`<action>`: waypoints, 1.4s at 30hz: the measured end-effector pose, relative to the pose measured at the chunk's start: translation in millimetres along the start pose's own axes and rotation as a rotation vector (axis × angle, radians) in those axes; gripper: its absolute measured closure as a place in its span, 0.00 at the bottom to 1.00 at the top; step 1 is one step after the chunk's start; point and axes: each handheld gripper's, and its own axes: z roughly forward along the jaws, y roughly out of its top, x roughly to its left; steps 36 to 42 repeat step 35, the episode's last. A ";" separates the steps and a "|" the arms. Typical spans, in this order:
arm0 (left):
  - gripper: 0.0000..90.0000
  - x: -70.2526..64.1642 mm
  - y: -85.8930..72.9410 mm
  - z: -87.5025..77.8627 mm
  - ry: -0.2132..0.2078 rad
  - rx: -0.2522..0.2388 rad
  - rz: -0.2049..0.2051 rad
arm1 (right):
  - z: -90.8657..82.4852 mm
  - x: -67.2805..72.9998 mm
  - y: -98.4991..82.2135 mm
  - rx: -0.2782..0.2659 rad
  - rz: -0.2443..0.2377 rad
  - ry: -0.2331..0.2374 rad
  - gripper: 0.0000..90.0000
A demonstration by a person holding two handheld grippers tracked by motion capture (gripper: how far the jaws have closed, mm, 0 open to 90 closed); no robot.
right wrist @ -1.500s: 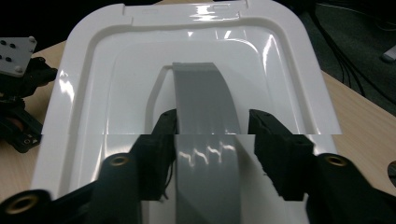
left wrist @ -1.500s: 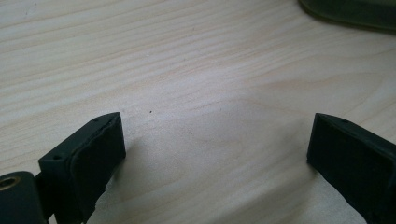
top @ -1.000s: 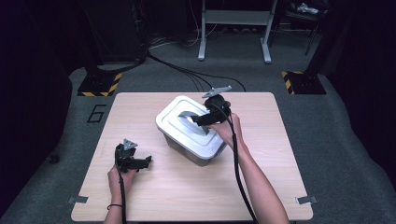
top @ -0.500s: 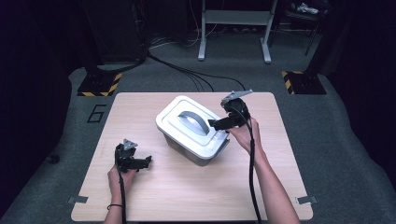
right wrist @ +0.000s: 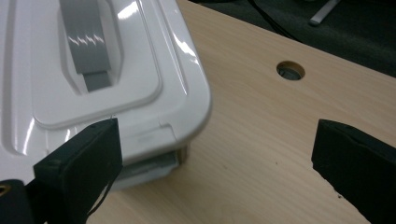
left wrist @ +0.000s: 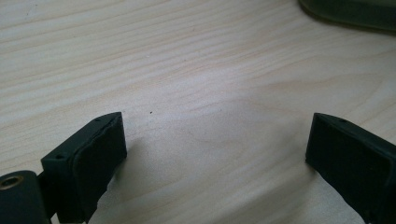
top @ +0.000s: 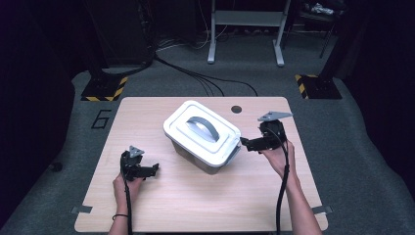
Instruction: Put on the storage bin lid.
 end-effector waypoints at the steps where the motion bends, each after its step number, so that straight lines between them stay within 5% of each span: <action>1: 0.05 0.0 0.0 0.0 0.000 0.000 0.000 | -0.5 -1.8 -5.5 0.000 0.004 -0.003 0.01; 10: 0.05 0.0 0.0 0.0 -0.001 0.001 0.000 | 8.0 -11.4 -82.3 0.027 0.095 -0.053 0.00; 11: 0.05 0.0 0.0 0.0 -0.001 0.001 0.000 | 15.2 -13.5 -102.2 0.041 0.132 -0.056 0.00; 18: 0.06 0.4 0.7 0.2 -0.001 0.006 0.007 | 37.0 -18.2 -144.7 0.091 0.170 -0.091 0.00; 26: 0.07 0.3 1.1 0.7 -0.006 0.001 0.006 | 41.3 -20.5 -155.3 0.094 0.146 -0.119 0.00; 27: 0.07 0.2 1.0 0.6 -0.005 0.000 0.005 | 44.4 -16.4 -155.5 0.103 0.117 -0.167 0.00; 42: 0.07 -0.1 0.9 0.8 -0.003 -0.003 0.005 | 44.5 -15.4 -155.4 0.104 0.117 -0.170 0.00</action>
